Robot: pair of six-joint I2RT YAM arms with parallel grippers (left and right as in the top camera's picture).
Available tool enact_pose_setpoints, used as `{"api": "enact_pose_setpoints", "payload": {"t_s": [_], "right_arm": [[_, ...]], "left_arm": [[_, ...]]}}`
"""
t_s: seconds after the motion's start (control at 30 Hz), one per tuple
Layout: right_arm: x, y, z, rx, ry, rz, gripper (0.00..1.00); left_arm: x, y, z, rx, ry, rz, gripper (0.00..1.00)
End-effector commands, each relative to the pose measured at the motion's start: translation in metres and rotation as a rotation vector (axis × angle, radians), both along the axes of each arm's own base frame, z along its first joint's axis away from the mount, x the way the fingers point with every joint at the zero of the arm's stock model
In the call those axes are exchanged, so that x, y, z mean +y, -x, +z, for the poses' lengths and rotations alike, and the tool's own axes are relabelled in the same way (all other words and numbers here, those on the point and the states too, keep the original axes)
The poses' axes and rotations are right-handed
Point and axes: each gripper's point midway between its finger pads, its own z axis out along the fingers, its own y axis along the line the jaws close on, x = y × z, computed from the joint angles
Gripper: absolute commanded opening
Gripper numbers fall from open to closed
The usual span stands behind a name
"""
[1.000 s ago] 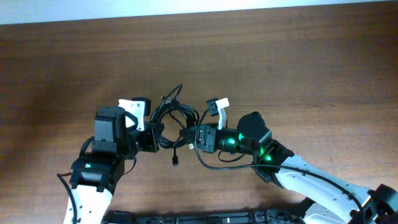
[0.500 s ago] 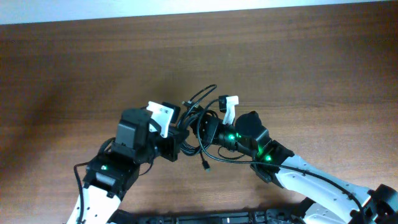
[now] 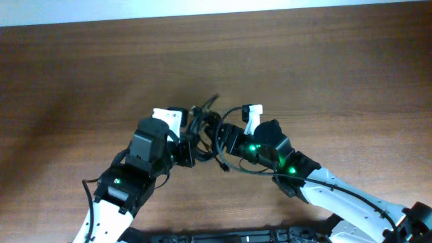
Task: Untangle cables
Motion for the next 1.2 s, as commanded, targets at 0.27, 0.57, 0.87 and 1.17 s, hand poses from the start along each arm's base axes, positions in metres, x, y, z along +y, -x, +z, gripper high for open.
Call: {"api": "enact_pose_setpoints", "payload": {"t_s": [0.27, 0.57, 0.87, 1.17], "right_arm": [[-0.07, -0.001, -0.04, 0.162, 0.135, 0.004, 0.83], [-0.023, 0.024, -0.034, -0.114, 0.279, 0.228, 0.88], [-0.003, 0.006, -0.018, -0.334, 0.326, 0.188, 0.68], [-0.014, -0.008, -0.03, -0.322, 0.395, 0.104, 0.3]], "left_arm": [[0.044, -0.03, 0.019, 0.156, 0.354, 0.708, 0.0], [0.026, -0.022, 0.019, 0.466, 0.737, 0.946, 0.0], [-0.005, -0.003, 0.022, 0.66, 0.803, 0.832, 0.0], [-0.02, 0.009, 0.025, 0.711, 0.78, 0.707, 0.0]]}}
